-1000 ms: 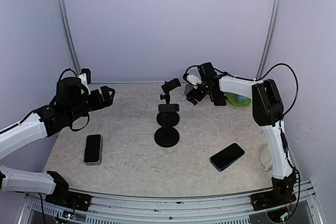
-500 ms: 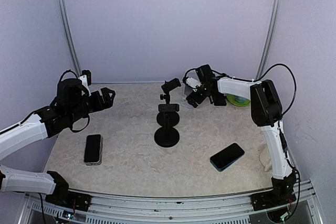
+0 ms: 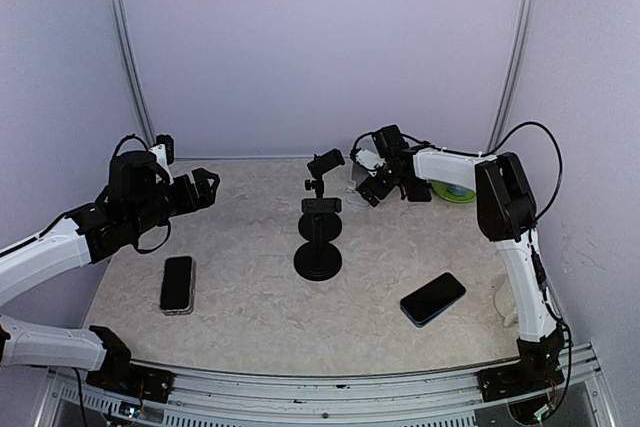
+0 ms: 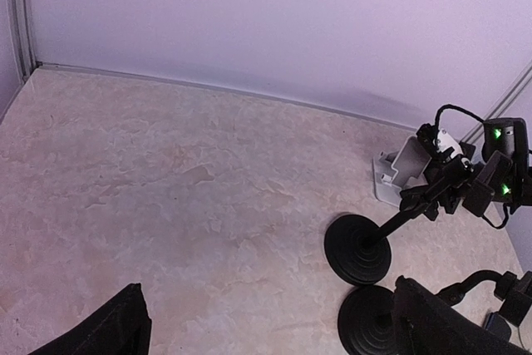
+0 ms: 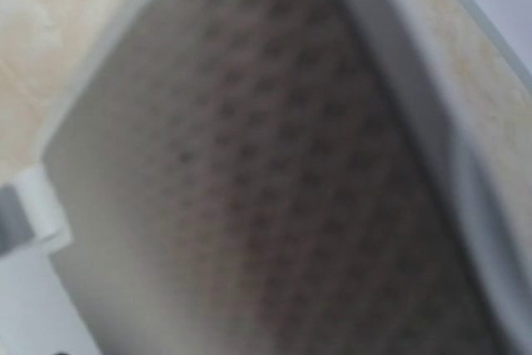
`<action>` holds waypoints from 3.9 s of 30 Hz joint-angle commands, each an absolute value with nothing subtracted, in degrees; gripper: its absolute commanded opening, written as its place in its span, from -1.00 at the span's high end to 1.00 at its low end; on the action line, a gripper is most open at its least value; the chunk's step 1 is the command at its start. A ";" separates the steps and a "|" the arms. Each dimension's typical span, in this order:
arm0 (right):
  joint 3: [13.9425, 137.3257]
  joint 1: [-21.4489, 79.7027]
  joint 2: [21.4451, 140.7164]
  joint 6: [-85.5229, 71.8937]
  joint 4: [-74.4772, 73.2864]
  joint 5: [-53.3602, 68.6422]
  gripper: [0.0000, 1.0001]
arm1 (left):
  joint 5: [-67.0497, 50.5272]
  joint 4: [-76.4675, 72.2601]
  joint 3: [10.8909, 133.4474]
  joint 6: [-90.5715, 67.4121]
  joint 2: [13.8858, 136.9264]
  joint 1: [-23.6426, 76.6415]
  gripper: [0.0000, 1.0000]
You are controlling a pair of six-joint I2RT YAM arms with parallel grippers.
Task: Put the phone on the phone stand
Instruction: Adjust the phone stand at the corner of the board, then pick up the phone from the phone.
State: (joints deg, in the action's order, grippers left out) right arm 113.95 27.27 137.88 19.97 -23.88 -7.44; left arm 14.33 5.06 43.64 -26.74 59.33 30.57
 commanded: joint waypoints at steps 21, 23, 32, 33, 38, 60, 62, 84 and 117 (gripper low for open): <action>115.47 26.68 138.95 21.93 -24.78 -13.57 -1.00 | 14.42 3.78 43.37 -26.98 58.59 30.65 -0.97; 115.44 26.55 139.04 21.97 -24.74 -13.71 -1.00 | 14.41 3.87 43.54 -26.96 58.67 30.63 -0.97; 115.41 25.63 139.39 22.47 -24.77 -14.80 -1.00 | 14.33 3.95 44.12 -26.81 58.84 30.61 -0.97; 115.42 25.58 139.39 22.57 -24.74 -15.00 -1.00 | 14.34 4.02 44.20 -26.76 58.88 30.59 -0.98; 115.65 25.40 139.18 23.41 -24.83 -15.18 -1.00 | 14.32 4.09 44.79 -26.63 59.32 30.65 -0.97; 119.33 26.89 140.61 22.71 -25.31 -10.69 -1.00 | 13.88 3.52 44.78 -26.99 60.38 30.68 -0.97; 119.45 26.96 140.76 22.43 -25.16 -10.38 -1.00 | 13.91 3.43 44.60 -27.02 60.29 30.61 -0.98; 115.19 27.42 136.16 19.60 -23.70 -5.02 -1.00 | 14.05 3.49 43.88 -27.36 59.63 30.60 -0.97; 83.88 27.55 99.59 3.43 -14.91 6.05 -1.00 | 23.11 7.54 39.73 -36.35 57.68 42.86 -0.98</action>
State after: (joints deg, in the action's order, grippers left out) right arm 89.17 26.96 103.39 8.47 -17.39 2.24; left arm 19.79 6.00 40.36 -33.80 57.36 40.14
